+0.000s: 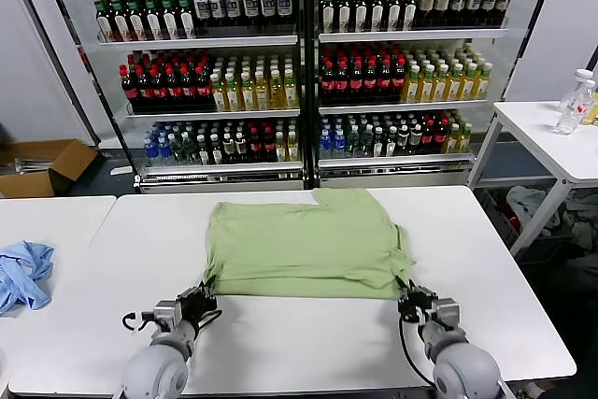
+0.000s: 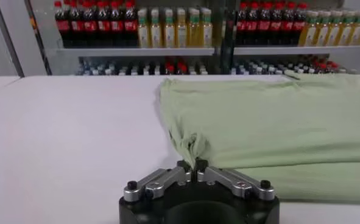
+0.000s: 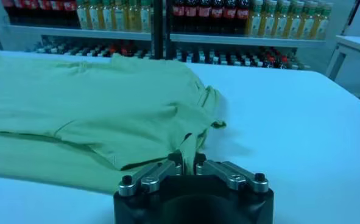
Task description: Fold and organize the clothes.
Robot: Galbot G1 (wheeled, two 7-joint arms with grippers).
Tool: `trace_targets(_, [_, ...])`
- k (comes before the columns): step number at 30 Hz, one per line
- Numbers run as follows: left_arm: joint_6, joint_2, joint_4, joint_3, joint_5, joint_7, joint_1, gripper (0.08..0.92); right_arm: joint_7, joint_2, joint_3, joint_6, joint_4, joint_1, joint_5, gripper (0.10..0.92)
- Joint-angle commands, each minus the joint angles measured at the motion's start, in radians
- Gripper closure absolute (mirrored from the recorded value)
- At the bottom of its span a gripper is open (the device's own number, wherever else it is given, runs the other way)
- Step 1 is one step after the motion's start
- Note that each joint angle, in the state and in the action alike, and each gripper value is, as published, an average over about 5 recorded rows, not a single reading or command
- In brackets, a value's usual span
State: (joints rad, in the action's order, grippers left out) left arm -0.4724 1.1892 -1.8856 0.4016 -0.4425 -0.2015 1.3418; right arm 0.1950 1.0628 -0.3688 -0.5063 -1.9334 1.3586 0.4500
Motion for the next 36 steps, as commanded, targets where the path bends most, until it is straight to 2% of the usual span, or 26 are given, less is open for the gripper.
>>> trace_targets(1, [0.023, 0.007, -0.440, 0.112, 0.061, -0.019, 0.525, 0.902, -0.032, -0.014, -0.235, 0.027, -0.332, 0.515, -0.151, 0.885])
trace_targets(4, [0.021, 0.023, -0.498, 0.108, 0.111, -0.026, 0.617, 0.902, -0.038, 0.006, -0.256, 0.029, -0.383, 0.566, -0.201, 0.867])
trace_targets(7, [0.002, 0.026, -0.543, 0.123, 0.114, -0.027, 0.631, 0.896, -0.033, 0.013, -0.275, 0.056, -0.427, 0.540, -0.202, 0.802])
trace_targets(10, [-0.013, -0.001, -0.570, 0.169, 0.088, -0.019, 0.581, 0.850, -0.014, -0.011, -0.297, 0.064, -0.454, 0.451, -0.151, 0.715])
trace_targets(13, [-0.014, -0.054, -0.536, 0.211, 0.028, -0.008, 0.456, 0.766, 0.014, -0.053, -0.292, 0.056, -0.437, 0.317, -0.065, 0.629])
trace_targets(15, [-0.013, -0.089, -0.476, 0.208, -0.013, -0.006, 0.336, 0.714, 0.029, -0.073, -0.262, 0.044, -0.388, 0.212, -0.022, 0.568])
trace_targets(19, [-0.024, -0.126, -0.283, 0.127, -0.048, -0.008, 0.077, 0.592, 0.063, -0.082, -0.114, -0.011, -0.195, -0.098, 0.058, 0.456])
trace_targets(23, [-0.047, -0.089, -0.066, 0.010, -0.030, -0.012, -0.161, 0.480, 0.093, -0.049, 0.068, -0.062, 0.060, -0.414, 0.133, 0.334])
trace_targets(27, [-0.044, -0.045, 0.174, -0.101, 0.024, -0.013, -0.348, 0.367, 0.098, 0.017, 0.206, -0.073, 0.297, -0.643, 0.180, 0.236])
trace_targets(32, [-0.038, -0.028, 0.398, -0.179, 0.060, -0.022, -0.508, 0.226, 0.077, 0.100, 0.318, -0.073, 0.525, -0.810, 0.171, 0.204])
trace_targets(36, [-0.052, -0.021, 0.469, -0.194, 0.071, -0.036, -0.551, 0.182, 0.059, 0.148, 0.357, -0.073, 0.661, -0.887, 0.152, 0.203])
